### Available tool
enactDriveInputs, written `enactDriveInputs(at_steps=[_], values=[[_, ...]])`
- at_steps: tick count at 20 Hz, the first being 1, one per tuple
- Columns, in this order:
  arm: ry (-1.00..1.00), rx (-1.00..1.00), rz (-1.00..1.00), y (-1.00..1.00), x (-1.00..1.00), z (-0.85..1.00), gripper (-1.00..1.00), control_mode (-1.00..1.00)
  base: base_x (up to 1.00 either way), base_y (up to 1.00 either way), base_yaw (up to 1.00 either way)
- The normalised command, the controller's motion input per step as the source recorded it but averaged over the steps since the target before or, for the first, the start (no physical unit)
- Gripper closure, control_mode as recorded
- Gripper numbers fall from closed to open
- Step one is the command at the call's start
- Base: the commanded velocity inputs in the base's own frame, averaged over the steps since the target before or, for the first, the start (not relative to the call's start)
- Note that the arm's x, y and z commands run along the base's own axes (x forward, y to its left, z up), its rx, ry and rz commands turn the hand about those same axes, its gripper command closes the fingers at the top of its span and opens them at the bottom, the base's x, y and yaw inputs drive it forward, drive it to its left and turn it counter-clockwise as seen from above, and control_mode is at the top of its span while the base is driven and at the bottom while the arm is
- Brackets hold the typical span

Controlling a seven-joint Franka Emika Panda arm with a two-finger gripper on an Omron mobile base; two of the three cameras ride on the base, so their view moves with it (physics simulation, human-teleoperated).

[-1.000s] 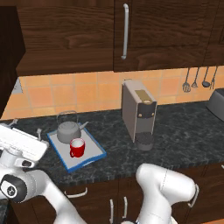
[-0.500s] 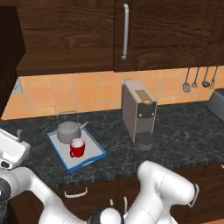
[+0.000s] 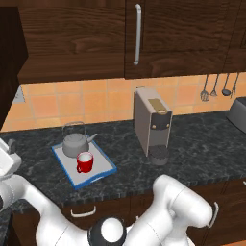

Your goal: Pick the kettle from the counter and place it on the tray. Then pick the mug from the cabinet and place it on the tray. Then close the cabinet doors.

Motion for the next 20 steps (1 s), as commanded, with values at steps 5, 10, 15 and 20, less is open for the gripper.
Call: enactDriveInputs(at_steps=[5, 10, 15, 20], values=[[-0.01, 0.00, -0.02, -0.11, -0.15, 0.23, -1.00, -1.00, 0.00, 0.00, 0.00], [-0.04, 0.00, 0.00, -0.06, -0.08, 0.19, -1.00, -1.00, 0.00, 0.00, 0.00], [-0.08, 0.00, 0.00, -0.24, -0.09, 0.36, -1.00, -1.00, 0.00, 0.00, 0.00], [-0.05, 0.00, 0.00, -0.36, -0.05, 0.37, -1.00, -1.00, 0.00, 0.00, 0.00]])
